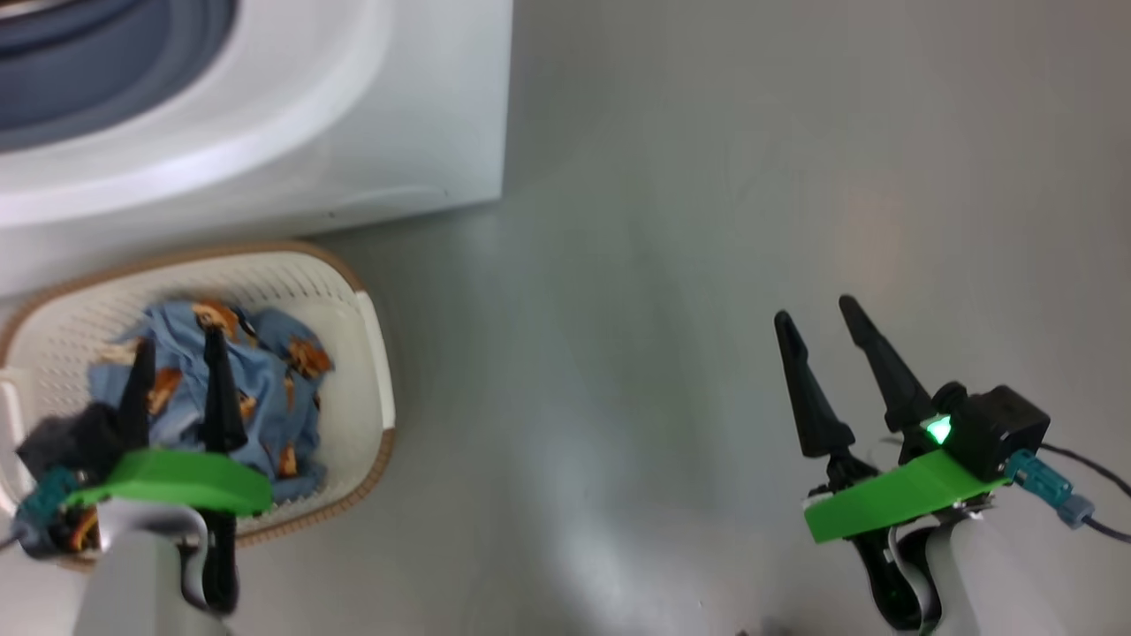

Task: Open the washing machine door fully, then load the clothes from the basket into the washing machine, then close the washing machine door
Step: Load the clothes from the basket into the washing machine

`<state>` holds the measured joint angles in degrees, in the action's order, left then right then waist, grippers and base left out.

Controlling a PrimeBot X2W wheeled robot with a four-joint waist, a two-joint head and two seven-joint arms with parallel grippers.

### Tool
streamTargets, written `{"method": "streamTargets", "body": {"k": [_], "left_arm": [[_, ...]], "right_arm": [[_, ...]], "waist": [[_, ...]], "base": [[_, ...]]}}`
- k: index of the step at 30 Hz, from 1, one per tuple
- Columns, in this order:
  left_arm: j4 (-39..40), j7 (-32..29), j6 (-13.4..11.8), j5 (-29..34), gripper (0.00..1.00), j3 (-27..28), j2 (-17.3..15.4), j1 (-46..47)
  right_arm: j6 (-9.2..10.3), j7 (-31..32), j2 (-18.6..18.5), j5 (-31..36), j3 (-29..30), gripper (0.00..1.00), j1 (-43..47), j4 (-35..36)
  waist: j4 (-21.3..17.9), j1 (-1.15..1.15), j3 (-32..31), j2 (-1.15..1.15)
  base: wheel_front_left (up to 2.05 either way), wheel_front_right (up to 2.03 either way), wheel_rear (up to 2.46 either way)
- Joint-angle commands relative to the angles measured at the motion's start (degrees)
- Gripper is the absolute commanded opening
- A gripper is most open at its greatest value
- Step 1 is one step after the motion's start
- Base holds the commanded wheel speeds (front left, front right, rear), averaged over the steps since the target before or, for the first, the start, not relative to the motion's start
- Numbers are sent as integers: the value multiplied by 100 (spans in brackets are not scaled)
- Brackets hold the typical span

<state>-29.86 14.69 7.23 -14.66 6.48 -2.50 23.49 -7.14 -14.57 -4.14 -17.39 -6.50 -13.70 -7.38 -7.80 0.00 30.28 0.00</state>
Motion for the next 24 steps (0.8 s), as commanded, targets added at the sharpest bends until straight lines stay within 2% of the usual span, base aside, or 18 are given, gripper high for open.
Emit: {"method": "streamTargets", "body": {"k": [1,16,21,24], "left_arm": [[-79,30,15,59,100,132,-213,156],[-2026,26,24,-248,100,-174,-781,1610],[-2701,-179,24,-383,100,-385,-1036,2142],[-2911,-496,25,-698,100,-577,-1021,2420]], "right_arm": [[-35,-43,4,9,-108,100,-50,163],[-35,-43,39,21,-102,100,-326,331],[-35,-43,44,12,-83,100,-384,404],[-35,-43,52,-3,-102,100,-413,426]], "waist": [[-98,0,471,0],[-102,0,1518,0],[-118,0,1837,0],[-127,0,1991,0]], "base": [[0,0,0],[0,0,0],[0,0,0],[0,0,0]]}}
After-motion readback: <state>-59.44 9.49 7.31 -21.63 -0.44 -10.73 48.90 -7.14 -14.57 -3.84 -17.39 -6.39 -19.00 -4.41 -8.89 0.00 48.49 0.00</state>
